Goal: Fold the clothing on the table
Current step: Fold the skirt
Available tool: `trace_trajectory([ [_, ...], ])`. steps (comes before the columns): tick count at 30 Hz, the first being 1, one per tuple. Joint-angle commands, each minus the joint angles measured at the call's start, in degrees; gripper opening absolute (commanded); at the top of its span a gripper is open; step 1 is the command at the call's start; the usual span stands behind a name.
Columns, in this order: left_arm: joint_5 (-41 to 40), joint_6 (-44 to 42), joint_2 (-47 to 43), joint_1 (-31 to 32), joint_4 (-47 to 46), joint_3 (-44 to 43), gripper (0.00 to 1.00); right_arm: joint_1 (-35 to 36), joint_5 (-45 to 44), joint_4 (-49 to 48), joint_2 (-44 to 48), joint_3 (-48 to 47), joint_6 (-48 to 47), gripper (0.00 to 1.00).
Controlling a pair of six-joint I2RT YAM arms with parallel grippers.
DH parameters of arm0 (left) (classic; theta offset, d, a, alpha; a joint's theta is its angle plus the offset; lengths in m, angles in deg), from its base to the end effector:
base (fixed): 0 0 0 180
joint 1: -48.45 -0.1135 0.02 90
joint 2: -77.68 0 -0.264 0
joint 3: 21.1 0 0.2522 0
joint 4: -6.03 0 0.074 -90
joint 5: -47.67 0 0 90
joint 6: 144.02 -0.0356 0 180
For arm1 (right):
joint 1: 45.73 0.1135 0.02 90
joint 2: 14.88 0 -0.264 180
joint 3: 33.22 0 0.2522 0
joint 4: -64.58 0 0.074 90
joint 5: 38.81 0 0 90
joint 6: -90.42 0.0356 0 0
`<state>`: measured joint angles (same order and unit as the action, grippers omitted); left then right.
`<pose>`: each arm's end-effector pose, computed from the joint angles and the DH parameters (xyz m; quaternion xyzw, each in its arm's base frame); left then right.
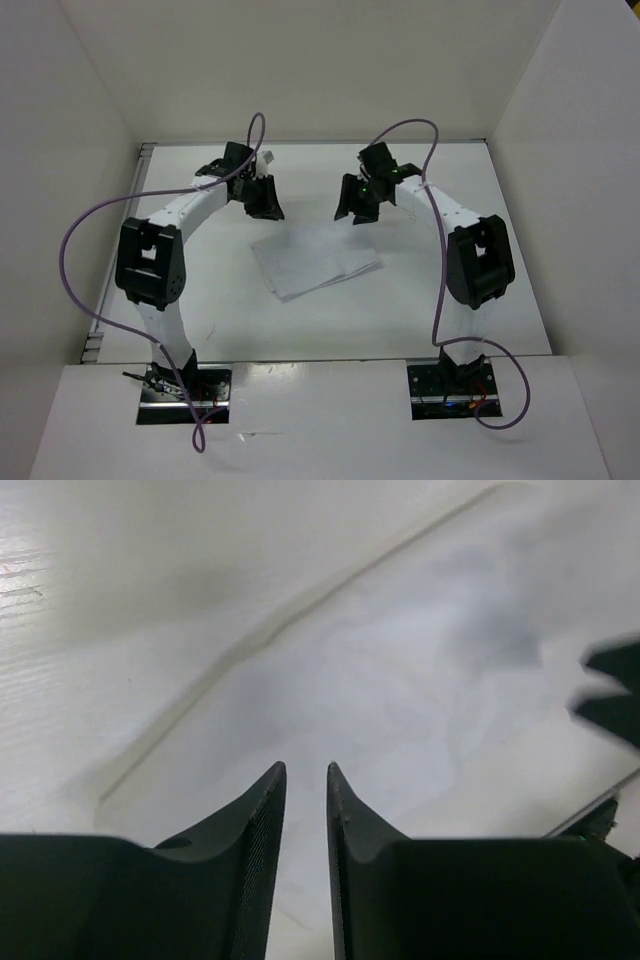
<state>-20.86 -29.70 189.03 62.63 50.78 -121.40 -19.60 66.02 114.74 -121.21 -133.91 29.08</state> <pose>0.4077 -0.1165 0.2224 -0.0284 0.9402 -0.2633 0.2140 0.3606 0.1871 0.2524 -0.0170 0.9484 0.2437 0.2021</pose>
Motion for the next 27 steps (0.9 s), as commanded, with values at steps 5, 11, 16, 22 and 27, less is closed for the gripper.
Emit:
trace_trajectory([
  [5,4.3,0.0,-12.3,1.1,0.4,5.4,0.32,-9.9,-6.7,1.6,-1.7,-3.1,-7.1,0.62],
  [11,-1.7,0.6,-14.2,1.7,-0.9,14.3,0.3,-13.5,-3.8,0.8,-5.6,-2.1,-9.9,0.62],
  [16,-4.3,1.8,-9.9,1.7,-2.2,16.1,0.28,-15.8,-0.1,-1.1,-8.7,1.1,-12.4,0.62],
  [22,-4.3,2.3,-8.2,1.7,-2.8,16.1,0.26,-17.3,5.6,-4.6,-12.3,3.4,-13.5,0.57],
  [27,-4.3,2.3,-7.6,1.7,-3.3,16.1,0.26,-17.9,10.8,-5.2,-14.5,3.9,-14.2,0.51],
])
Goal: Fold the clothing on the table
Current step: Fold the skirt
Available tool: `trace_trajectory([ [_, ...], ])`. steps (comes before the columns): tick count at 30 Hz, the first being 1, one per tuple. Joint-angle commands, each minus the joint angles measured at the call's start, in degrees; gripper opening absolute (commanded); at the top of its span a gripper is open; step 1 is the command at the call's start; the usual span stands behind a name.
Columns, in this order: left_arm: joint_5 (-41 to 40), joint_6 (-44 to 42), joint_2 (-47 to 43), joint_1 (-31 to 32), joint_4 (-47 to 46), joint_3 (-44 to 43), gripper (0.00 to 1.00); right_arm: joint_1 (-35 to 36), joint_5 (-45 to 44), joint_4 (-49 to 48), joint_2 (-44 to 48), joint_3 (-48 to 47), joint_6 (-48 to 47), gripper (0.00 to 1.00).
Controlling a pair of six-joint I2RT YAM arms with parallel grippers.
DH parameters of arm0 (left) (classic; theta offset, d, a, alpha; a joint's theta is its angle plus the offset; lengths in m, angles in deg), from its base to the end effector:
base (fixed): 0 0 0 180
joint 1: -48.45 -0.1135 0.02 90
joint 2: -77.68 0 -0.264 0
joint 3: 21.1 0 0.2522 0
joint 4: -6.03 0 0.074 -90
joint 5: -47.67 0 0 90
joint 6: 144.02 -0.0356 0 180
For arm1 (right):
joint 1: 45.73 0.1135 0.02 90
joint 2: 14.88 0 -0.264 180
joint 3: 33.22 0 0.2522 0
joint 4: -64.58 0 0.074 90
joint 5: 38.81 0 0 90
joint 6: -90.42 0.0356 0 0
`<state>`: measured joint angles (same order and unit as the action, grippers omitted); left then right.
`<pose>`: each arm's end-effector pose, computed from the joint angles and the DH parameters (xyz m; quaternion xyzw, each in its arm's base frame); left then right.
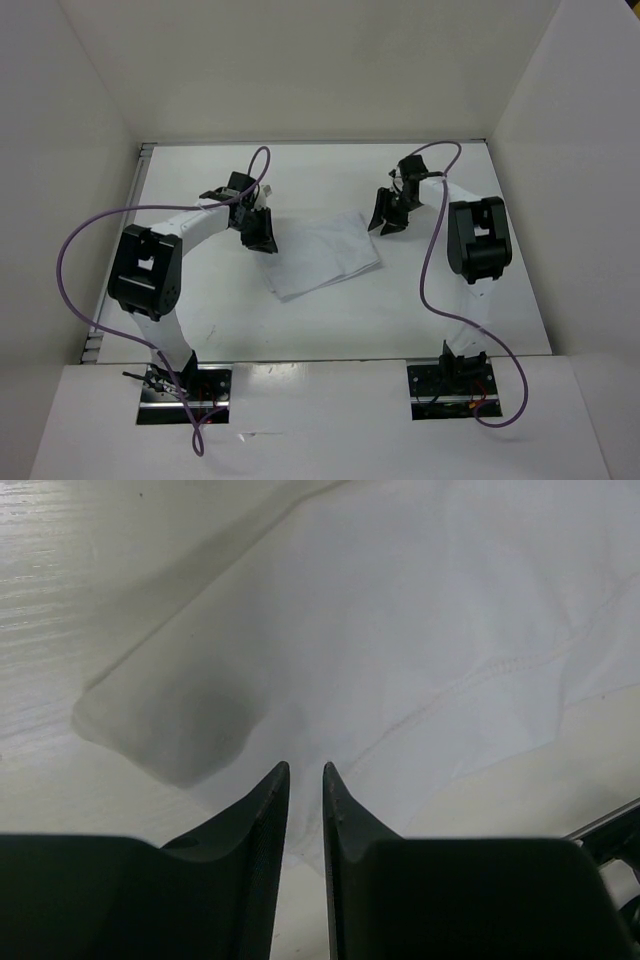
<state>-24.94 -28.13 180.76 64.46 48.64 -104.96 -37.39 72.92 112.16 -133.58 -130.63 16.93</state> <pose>0.3516 -0.1120 0.1924 -0.0459 0.9584 -0.2230 0.1722 0.4140 0.0740 0.1536 0.0343 0.9654 0.2197 0.1360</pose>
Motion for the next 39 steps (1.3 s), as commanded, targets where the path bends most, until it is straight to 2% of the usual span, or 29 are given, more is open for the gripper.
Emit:
trace_trajectory([
  [1,-0.2,0.7,0.6,-0.1,-1.2,-0.4,0.26,-0.1,4.8,-2.6,-2.2,0.6,-2.0,0.5],
  [8,-0.2,1.8,1.2,-0.1,-2.3,-0.4,0.26,-0.1,10.6,-2.6,-4.1,2.2,-2.6,0.5],
  [12,-0.2,1.8,1.2,-0.1,-2.3,-0.4,0.26,-0.1,11.7,-2.6,-5.4,2.7,-2.6,0.42],
  [14,-0.2,1.8,1.2,-0.1,-2.9,-0.4,0.26,0.6,12.8,-2.6,-5.4,3.2,-2.6,0.35],
  [16,-0.2,1.8,1.2,-0.1,-2.9,-0.4,0.26,1.3,17.4,-2.6,-6.7,3.2,-3.5,0.26],
  [18,1.8,1.8,1.7,-0.1,-2.9,-1.0,0.26,1.3,21.1,-2.1,-7.5,3.9,-3.5,0.12],
  [20,3.6,1.3,2.5,-0.1,-2.9,-4.2,0.26,1.3,20.3,-2.1,-7.5,3.9,-3.5,0.0],
  [25,11.4,-1.2,8.2,1.1,-1.3,-15.0,0.28,1.9,13.3,-3.5,-0.1,9.3,2.5,0.0],
  [28,13.5,-1.2,11.2,3.3,-0.8,-19.6,0.28,2.4,10.3,-5.9,8.1,16.0,9.6,0.0],
  [33,14.1,0.1,13.4,6.2,-1.9,-20.2,0.28,5.0,8.6,-8.7,15.2,21.1,16.1,0.0],
  [39,9.2,0.1,16.2,8.2,-1.4,-18.3,0.28,5.5,6.2,-8.7,20.0,21.7,18.6,0.0],
])
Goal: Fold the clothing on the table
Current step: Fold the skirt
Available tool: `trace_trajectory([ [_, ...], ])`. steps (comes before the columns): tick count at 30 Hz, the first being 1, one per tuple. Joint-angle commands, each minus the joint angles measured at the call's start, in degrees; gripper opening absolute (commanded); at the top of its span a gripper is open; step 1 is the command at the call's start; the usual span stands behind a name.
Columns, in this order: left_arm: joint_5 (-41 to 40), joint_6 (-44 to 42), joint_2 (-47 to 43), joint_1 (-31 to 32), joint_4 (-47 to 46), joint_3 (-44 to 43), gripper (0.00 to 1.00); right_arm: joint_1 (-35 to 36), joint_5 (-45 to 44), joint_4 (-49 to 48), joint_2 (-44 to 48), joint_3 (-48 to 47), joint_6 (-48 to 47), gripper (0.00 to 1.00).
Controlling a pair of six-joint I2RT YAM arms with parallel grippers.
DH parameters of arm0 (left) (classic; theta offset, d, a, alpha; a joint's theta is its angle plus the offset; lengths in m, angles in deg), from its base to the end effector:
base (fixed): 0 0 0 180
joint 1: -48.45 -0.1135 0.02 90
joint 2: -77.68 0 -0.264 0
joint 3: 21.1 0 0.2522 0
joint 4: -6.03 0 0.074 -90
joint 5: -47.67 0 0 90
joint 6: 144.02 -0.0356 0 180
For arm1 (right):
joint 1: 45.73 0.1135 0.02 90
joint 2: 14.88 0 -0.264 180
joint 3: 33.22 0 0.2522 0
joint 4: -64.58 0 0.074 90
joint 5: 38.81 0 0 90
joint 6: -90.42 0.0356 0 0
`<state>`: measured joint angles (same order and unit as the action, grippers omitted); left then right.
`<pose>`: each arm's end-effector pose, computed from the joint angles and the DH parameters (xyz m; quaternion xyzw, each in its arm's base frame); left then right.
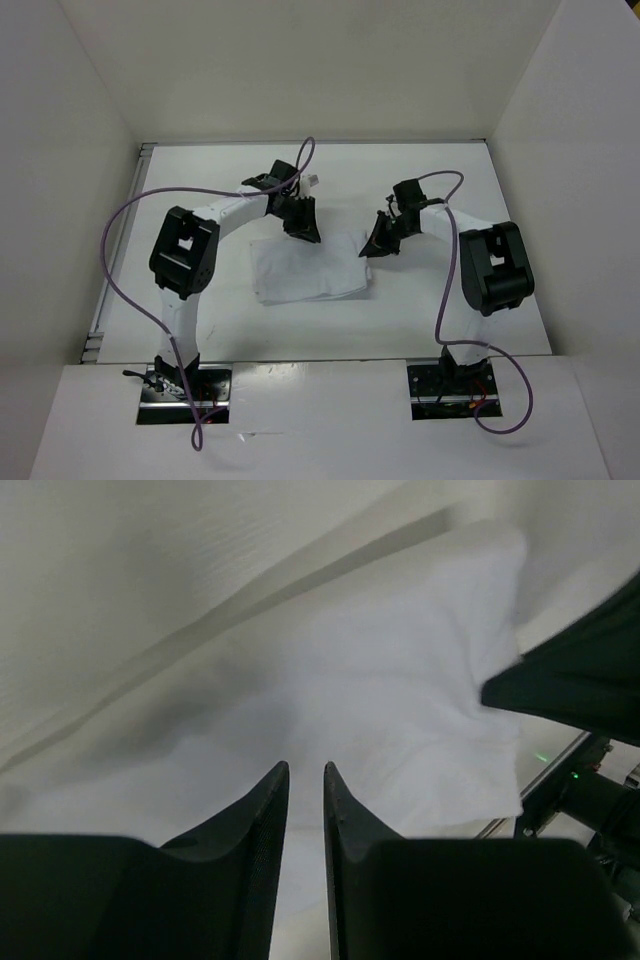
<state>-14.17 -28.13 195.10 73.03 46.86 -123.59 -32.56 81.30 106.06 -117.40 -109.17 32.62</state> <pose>0.3973 -0.2002 0.1957 0.0610 0.9277 -0.3320 0.1592 0.3289 0.0953 0.1612 0.1079 0.9431 0.3062 0.0713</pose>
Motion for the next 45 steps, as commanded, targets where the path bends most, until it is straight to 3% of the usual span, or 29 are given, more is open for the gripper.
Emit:
trace_trajectory([
  [1,-2.1,0.1,2.7,-0.3,0.9,0.3,0.28,0.7,-2.2,-2.6,3.8,0.2,3.5,0.0],
  [5,-7.8,-0.4,4.0,0.8,2.2,1.0,0.28,1.3,-2.8,-2.1,6.1,-0.3,4.1,0.0],
  [13,-7.9,0.1,7.3,3.2,0.5,1.8,0.28,1.3,-4.2,-1.5,11.0,-2.7,5.8,0.0],
  [17,-7.1,0.7,11.3,4.7,0.0,-3.2,0.28,1.3,-4.7,-1.0,13.3,-3.4,5.8,0.0],
  [22,-5.9,0.7,18.7,6.5,2.5,-16.4,0.28,1.3,-7.3,0.2,15.6,-3.4,5.7,0.0],
  [27,-7.1,0.7,15.8,4.8,5.1,-19.2,0.31,1.3,-7.9,0.8,13.1,-5.4,4.5,0.0],
  [30,-7.1,0.1,8.5,3.2,5.1,-15.5,0.35,1.3,-7.9,0.8,11.6,-8.0,4.0,0.0],
  [34,-16.2,-2.2,-1.4,-0.1,8.0,-11.0,0.39,1.3,-7.9,2.0,9.0,-12.0,3.0,0.0],
  [41,-24.5,-3.4,-7.5,-5.1,6.9,3.4,0.39,4.0,-8.4,2.5,4.9,-18.7,3.0,0.0],
  [45,-29.0,-4.0,-6.8,-5.7,6.9,7.8,0.33,6.2,-8.4,3.1,2.9,-20.6,3.0,0.0],
])
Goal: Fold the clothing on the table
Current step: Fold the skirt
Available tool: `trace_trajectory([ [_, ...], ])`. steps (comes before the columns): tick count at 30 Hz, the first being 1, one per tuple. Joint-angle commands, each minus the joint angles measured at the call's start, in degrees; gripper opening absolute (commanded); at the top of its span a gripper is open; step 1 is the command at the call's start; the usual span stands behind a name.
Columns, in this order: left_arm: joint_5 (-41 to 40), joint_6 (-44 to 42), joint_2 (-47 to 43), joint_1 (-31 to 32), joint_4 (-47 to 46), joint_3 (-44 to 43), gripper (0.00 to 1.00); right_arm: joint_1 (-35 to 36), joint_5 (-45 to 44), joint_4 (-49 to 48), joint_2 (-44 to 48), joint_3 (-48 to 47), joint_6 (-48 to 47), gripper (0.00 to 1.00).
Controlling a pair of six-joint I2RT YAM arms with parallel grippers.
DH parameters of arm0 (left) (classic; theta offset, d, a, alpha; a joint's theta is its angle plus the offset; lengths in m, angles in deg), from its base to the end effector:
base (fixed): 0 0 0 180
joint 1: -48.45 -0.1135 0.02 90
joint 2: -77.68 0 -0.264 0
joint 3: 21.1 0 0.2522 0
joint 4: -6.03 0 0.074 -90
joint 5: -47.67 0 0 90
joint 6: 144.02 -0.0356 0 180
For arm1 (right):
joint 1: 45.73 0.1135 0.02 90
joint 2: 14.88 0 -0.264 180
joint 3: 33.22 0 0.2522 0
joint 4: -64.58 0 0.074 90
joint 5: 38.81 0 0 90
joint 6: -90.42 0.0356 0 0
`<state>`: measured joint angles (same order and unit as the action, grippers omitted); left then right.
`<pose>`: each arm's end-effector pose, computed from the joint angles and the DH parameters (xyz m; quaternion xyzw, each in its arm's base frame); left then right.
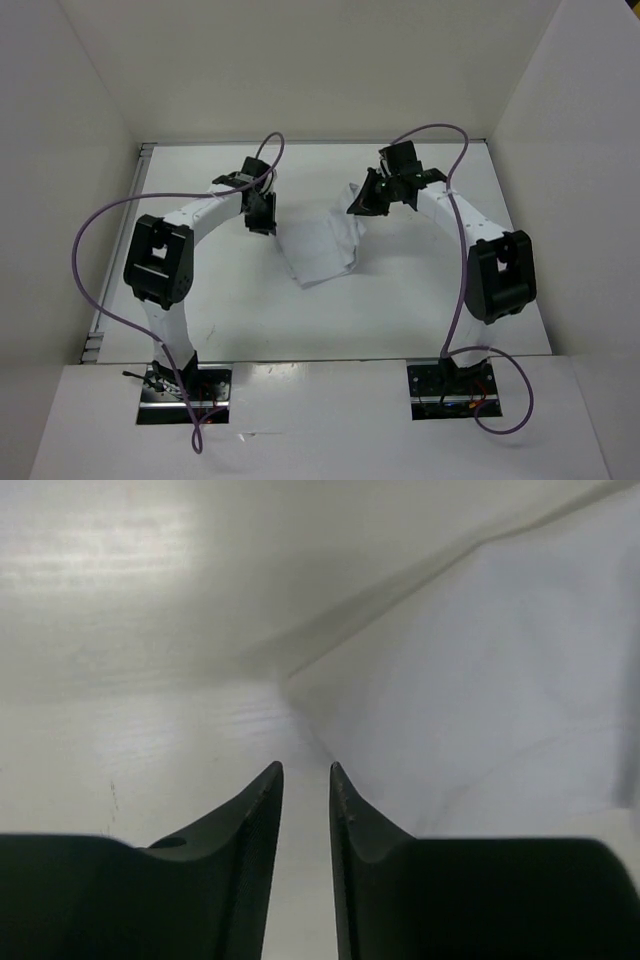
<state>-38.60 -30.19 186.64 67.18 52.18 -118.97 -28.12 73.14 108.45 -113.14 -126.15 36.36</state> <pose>0.3899 -0.1347 0.2226 -0.0335 0.9584 -0.1314 0.2513 0.3572 0.1273 0.2703 0.0810 0.9190 0.3135 0.2251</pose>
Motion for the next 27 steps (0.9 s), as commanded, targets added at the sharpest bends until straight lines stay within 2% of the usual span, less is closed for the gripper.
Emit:
trace_trajectory([
  [1,-4.6,-2.0,2.2,0.2,1.5,3.7,0.32,1.8,-0.2,0.7,-1.4,-3.6,-0.3,0.0],
  [12,1.3,-0.9,7.7,0.2,-2.6,4.4,0.3,10.1,-2.2,2.6,-6.7,-7.5,-0.8,0.0],
  [16,1.9,-0.4,8.3,0.2,-2.6,3.3,0.3,14.8,-2.2,1.5,-10.3,-8.6,-0.8,0.0],
  [27,1.9,-0.4,8.3,-0.3,-2.6,2.2,0.3,20.4,-1.7,-0.2,-19.2,-14.3,0.3,0.0],
])
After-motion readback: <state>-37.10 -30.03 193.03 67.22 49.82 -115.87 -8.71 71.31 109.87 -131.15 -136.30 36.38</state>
